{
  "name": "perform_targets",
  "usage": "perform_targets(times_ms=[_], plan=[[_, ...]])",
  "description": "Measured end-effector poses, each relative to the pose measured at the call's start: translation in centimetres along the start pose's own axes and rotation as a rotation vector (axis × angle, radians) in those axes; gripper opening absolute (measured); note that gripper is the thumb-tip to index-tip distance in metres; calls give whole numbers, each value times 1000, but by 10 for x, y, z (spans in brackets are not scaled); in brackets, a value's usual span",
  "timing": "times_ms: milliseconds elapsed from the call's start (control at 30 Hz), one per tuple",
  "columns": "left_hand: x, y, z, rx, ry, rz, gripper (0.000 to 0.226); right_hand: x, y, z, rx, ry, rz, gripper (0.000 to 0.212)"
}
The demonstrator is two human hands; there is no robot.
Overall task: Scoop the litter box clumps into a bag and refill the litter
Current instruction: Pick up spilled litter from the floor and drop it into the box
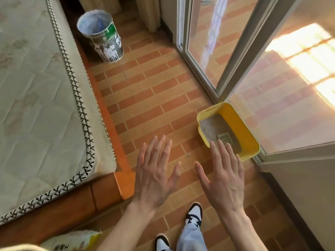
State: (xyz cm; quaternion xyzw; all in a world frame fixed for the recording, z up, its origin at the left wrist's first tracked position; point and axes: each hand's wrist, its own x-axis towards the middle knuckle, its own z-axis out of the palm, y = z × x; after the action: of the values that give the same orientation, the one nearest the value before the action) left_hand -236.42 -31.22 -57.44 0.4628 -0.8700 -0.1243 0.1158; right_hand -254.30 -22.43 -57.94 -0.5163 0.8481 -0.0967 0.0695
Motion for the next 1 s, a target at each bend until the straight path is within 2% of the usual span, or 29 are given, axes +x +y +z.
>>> perform_targets(times_ms=[300,600,833,1000], plan=[[-37,-70,232,-44,-77,-80,63,14,82,212,-23,-9,-6,79],[-63,-138,448,-60,-87,-78,63,20,147,433,-61,-35,-67,80],[-48,-174,567,-67,-57,-73,63,25,174,551,-65,-11,-106,79],[-31,-187,618,-54,-24,-39,63,38,192,607,-56,16,-104,78]])
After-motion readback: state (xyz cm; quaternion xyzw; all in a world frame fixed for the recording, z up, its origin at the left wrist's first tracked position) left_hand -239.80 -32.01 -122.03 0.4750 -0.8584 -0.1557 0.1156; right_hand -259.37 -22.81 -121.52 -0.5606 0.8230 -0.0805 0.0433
